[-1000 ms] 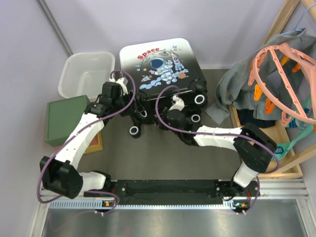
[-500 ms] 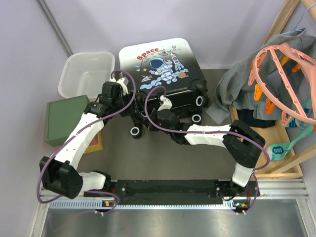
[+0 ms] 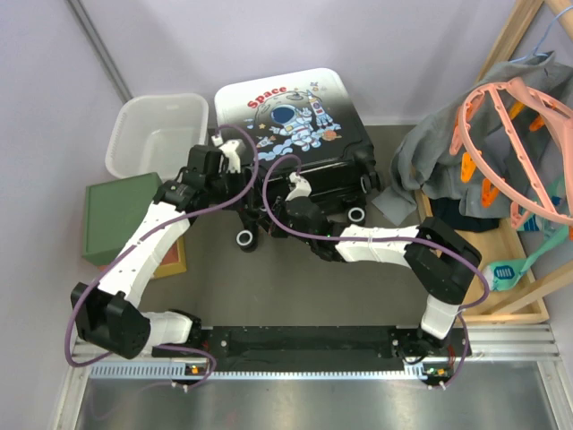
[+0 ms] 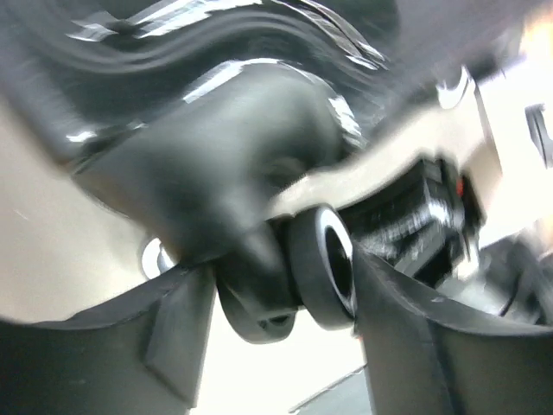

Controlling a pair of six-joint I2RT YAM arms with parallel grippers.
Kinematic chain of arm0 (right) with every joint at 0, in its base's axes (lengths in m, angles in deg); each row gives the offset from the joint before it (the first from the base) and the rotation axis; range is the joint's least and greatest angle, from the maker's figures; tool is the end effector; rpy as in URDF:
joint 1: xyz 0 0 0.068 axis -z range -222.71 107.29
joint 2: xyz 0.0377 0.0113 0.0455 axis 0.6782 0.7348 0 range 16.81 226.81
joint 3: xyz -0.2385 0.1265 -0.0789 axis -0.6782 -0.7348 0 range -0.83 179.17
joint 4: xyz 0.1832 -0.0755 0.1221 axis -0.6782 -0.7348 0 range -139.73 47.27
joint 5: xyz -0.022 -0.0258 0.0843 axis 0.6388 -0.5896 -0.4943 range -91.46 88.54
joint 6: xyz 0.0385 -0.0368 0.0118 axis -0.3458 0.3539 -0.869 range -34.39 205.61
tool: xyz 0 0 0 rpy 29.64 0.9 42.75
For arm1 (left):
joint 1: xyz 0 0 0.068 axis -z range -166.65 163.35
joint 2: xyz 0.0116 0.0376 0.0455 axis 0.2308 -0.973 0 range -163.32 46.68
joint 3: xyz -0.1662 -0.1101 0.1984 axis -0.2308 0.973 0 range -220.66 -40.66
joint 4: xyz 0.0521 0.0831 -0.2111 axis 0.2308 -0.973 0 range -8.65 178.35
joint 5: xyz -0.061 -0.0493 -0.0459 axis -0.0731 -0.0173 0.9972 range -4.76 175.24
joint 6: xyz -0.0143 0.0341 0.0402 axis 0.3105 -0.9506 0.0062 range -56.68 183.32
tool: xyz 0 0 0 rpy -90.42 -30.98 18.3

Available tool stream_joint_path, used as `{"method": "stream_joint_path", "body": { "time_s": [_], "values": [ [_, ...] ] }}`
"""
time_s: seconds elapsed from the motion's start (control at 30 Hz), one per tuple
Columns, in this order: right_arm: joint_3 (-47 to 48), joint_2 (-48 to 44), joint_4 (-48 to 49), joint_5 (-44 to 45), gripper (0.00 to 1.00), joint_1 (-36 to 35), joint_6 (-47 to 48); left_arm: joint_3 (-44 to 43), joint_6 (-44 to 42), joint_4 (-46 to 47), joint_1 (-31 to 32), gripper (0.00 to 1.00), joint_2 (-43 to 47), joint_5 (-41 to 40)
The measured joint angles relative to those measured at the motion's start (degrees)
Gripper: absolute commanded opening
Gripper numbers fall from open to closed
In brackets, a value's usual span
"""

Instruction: Open, take out, and arrange the luggage

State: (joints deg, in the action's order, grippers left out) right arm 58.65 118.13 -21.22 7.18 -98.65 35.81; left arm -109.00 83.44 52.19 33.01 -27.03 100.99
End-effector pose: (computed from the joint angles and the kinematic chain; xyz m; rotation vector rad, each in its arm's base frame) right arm 0.2154 0.3087 0.2446 -0.0023 2.0798 1.0579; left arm 0.2264 -0.0913 0.3425 0.1369 2.3520 -0.6658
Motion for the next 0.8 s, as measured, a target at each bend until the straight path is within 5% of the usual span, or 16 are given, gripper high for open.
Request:
{"method": "stream_joint_path", "body": {
  "time_s": [0.03, 0.23, 0.47, 0.67, 0.8],
  "values": [
    [-0.2, -0.1, 0.1, -0.3, 0.0, 0.2, 0.2, -0.7, -3.1, -0.9, 0.4, 0.85, -0.2, 0.4],
    [-2.6, -1.5, 1.4, -2.8, 0.0, 1.9, 0.4, -10.8, -28.0, -10.1, 2.7, 0.94, -0.2, 4.4],
    [-3.0, -1.6, 2.0, -3.6, 0.0, 2.2, 0.8, -23.7, -67.1, -21.7, 3.1, 0.87, 0.7, 8.9],
    [-3.7, -1.7, 3.2, -4.2, 0.0, 2.5, 1.0, -18.9, -104.3, -35.1, 7.0, 0.93, 1.8, 2.2],
    [-4.0, -1.7, 3.8, -4.4, 0.0, 2.6, 1.0, -12.9, -119.4, -36.5, 11.7, 0.96, 2.1, -2.6]
  ]
}}
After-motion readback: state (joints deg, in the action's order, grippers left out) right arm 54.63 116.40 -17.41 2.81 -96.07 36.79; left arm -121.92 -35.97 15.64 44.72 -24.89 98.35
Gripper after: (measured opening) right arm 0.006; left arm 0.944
